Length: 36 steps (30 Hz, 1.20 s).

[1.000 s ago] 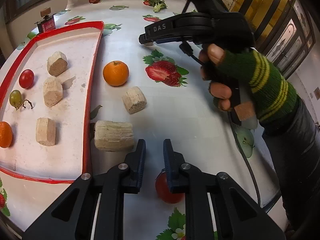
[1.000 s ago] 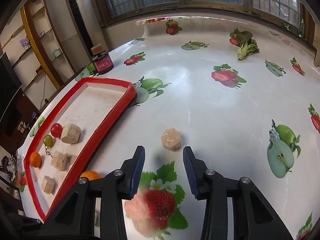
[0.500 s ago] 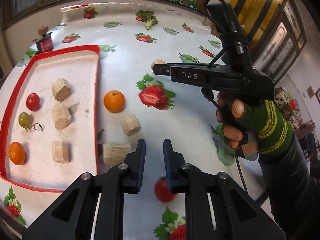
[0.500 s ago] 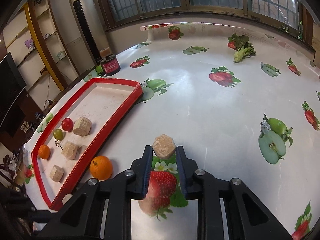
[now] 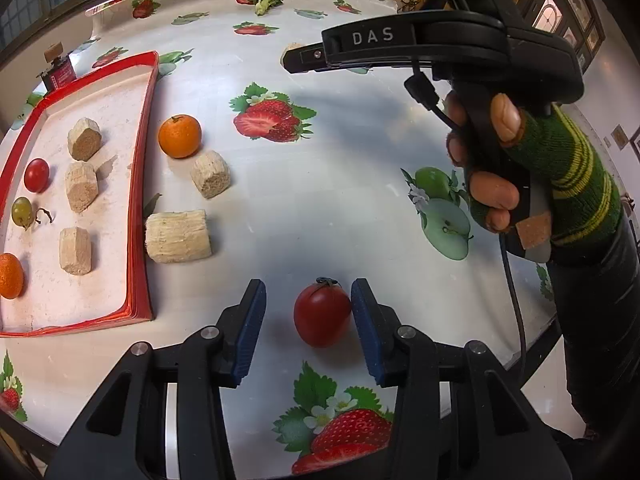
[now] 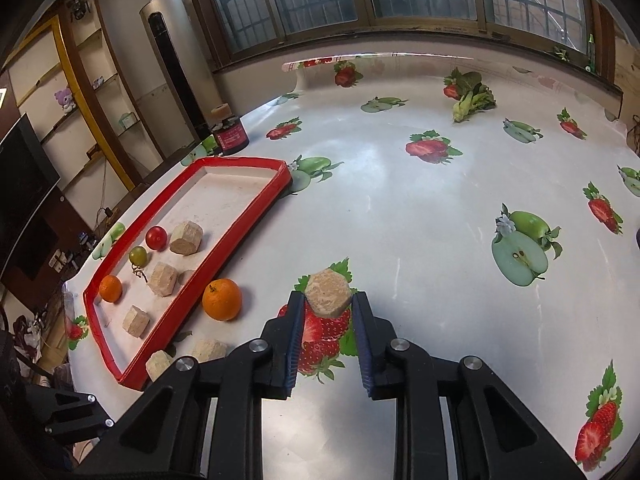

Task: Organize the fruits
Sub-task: 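Carry the red tomato with the left tool into the tray while the right tool carries its cube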

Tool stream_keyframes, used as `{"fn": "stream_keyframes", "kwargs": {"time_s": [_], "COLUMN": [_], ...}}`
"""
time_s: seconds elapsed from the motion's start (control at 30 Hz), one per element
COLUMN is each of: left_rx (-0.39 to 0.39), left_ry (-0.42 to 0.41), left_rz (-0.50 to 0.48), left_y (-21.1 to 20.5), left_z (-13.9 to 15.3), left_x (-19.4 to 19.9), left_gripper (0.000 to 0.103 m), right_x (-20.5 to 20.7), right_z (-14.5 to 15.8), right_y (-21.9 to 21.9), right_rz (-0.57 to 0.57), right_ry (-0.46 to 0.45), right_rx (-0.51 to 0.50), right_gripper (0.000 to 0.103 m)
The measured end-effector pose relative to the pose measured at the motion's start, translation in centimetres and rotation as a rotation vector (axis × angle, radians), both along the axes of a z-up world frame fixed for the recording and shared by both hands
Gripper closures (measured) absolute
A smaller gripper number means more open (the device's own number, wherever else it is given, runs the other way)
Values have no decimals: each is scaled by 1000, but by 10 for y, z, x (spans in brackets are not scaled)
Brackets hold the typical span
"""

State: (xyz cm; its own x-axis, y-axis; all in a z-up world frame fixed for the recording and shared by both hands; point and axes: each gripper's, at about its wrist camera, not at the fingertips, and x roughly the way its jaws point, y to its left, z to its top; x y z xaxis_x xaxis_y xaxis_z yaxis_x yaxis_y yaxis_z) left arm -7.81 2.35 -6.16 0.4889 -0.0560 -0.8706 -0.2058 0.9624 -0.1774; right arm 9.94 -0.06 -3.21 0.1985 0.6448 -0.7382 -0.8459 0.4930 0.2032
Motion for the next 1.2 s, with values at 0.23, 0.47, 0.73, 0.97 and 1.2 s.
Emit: {"fn": "stream_keyframes", "kwargs": {"time_s": [0.23, 0.47, 0.73, 0.97, 1.2], "left_rx": [23, 50, 86, 101, 100], "left_ry": [-35, -102, -140, -159, -158], "left_rz": [-1, 76, 177, 235, 261], "left_y": [0, 32, 76, 105, 123], "left_z": [7, 38, 55, 64, 63], "left_x": [3, 5, 2, -5, -8], "left_gripper": [77, 78, 77, 77, 77], "right_x": [-2, -11, -32, -42, -47], "right_z": [9, 19, 27, 32, 34], "right_y": [-5, -2, 16, 31, 44], "right_rz": [-4, 17, 77, 109, 131], "right_ry": [-9, -19, -26, -31, -32], "right_rx": [13, 26, 40, 46, 41], "right_gripper": [78, 78, 79, 79, 79]}}
